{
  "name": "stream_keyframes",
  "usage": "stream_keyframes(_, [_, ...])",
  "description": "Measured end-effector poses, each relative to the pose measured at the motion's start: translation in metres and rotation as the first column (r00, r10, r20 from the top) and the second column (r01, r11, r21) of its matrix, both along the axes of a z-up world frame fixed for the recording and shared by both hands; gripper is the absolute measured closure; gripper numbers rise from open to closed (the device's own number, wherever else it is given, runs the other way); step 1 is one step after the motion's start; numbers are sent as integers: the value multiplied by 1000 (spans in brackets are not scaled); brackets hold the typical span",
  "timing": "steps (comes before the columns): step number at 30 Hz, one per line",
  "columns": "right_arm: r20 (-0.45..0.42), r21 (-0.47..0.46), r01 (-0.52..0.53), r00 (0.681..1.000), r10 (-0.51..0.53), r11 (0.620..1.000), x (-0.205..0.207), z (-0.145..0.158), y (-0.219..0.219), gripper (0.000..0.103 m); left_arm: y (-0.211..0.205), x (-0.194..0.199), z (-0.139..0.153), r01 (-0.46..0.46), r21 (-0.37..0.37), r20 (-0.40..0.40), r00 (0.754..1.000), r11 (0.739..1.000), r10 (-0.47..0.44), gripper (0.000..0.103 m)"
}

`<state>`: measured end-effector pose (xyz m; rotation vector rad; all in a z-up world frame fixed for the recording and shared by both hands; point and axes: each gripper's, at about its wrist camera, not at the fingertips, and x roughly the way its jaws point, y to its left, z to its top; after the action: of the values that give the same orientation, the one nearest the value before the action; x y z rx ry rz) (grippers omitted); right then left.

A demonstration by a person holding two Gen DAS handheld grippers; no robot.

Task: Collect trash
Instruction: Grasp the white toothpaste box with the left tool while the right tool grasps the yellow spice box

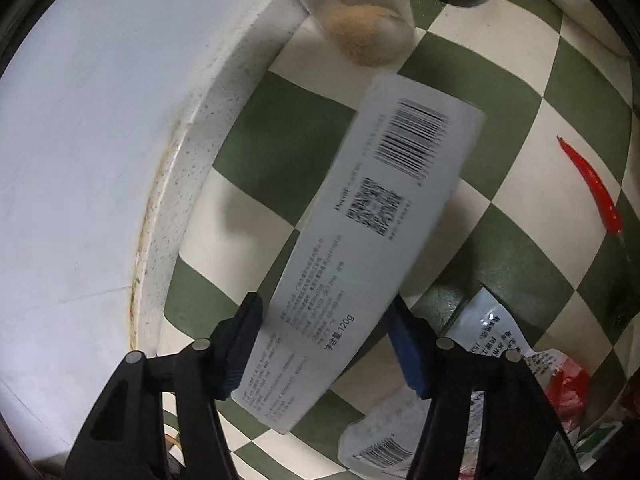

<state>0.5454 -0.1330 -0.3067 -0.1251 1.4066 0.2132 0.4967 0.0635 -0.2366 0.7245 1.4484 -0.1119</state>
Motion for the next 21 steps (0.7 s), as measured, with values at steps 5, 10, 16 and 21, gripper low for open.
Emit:
stream_keyframes(5, [80,35,-19,997,16,999,0,14,0,38,11,-12,33,-69,3,99,993,998,69,52])
stream_keyframes(10, [173,76,-24,985,11,997,-1,44,4,38,35,-26,97,-191,-31,252,949,981,192,54])
stream_keyframes(16, [222,222,-17,975,-33,975,-27,94,7,39,57,-86,192,-315,-206,395,840,926,373,54])
stream_keyframes(21, [245,315,-46,969,-34,948,-92,135,4,39,52,-195,240,-367,-377,440,737,850,513,54])
